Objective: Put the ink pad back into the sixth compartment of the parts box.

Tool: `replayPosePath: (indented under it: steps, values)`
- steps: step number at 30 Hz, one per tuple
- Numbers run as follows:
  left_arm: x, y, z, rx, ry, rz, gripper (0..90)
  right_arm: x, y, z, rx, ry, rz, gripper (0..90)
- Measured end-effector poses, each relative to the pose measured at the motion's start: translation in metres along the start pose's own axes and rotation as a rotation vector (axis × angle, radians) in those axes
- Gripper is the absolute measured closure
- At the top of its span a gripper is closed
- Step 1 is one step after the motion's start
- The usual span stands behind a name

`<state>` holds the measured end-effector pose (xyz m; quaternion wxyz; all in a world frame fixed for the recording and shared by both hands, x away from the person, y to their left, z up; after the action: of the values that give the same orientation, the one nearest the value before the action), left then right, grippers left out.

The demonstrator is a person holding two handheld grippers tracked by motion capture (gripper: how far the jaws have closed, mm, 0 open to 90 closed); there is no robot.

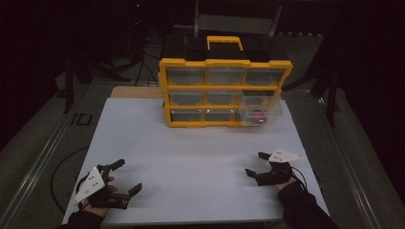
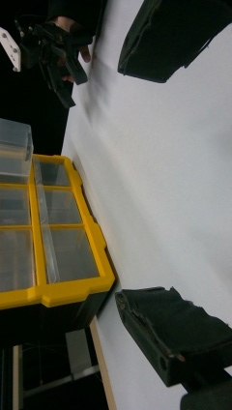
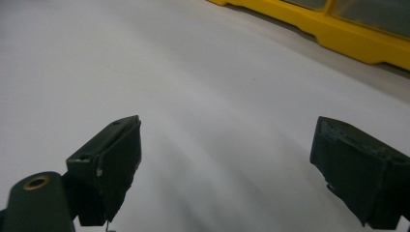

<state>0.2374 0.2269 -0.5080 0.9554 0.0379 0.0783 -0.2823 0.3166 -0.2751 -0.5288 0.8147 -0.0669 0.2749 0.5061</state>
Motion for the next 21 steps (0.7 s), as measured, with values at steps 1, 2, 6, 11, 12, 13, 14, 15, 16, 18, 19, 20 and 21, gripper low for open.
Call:
replayPosePath:
  steps: [1,2,6,11,12,13,14,15,16,18,19,20,21]
  values:
    - [0.0,0.0,0.0,0.001,0.0,0.0,0.0,0.001,0.0,-0.001,-0.001,-0.002,-0.004,11.2]
    - [0.0,0.0,0.0,0.0,0.0,-0.001,0.0,0.002,-0.001,-0.002,-0.001,-0.006,-0.005,11.2]
    - [0.0,0.0,0.0,0.001,0.0,-0.003,0.0,0.005,0.0,-0.004,-0.02,0.019,-0.027,11.2]
    - [0.0,-0.001,0.0,0.002,0.0,-0.003,0.0,0.0,0.002,-0.003,-0.038,0.012,-0.055,11.4]
    - [0.0,-0.001,0.0,0.0,-0.001,-0.004,0.0,-0.002,0.002,-0.003,-0.041,-0.001,-0.059,11.4]
    - [0.0,0.0,0.0,0.0,0.0,-0.003,0.0,-0.004,0.002,-0.003,-0.037,-0.011,-0.067,11.4]
    - [0.001,0.0,0.0,-0.002,0.001,-0.003,0.0,-0.004,0.002,-0.003,-0.038,-0.02,-0.073,11.4]
    - [0.001,0.0,0.0,-0.003,0.001,-0.003,0.0,-0.006,0.001,-0.004,-0.028,-0.028,-0.073,11.4]
    - [0.001,-0.001,0.0,-0.001,0.002,-0.003,0.0,-0.007,0.0,-0.004,-0.028,-0.036,-0.08,11.4]
    - [0.001,-0.001,0.0,-0.002,0.002,-0.004,0.0,-0.008,0.0,-0.005,-0.018,-0.045,-0.082,11.4]
    - [0.001,-0.001,0.0,-0.002,0.002,-0.002,0.0,-0.008,-0.001,-0.005,-0.014,-0.052,-0.086,11.4]
    - [0.001,0.0,0.0,-0.002,0.003,-0.001,0.0,-0.008,-0.001,-0.006,-0.013,-0.054,-0.093,11.4]
    - [0.001,0.0,-0.001,-0.006,0.003,-0.003,0.0,-0.008,-0.001,-0.006,-0.009,-0.055,-0.095,11.5]
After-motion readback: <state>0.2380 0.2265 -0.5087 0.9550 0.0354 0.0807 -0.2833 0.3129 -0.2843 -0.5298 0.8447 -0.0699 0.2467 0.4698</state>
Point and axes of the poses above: each handheld gripper's, and its own axes: x roughly forward along the jaws, z roughly out of its top, y roughly to its left, the point moved 3 cm from there along x, roughly forward along the jaws, and after that the axes turned 15 degrees about z, right-handed, at the moved point
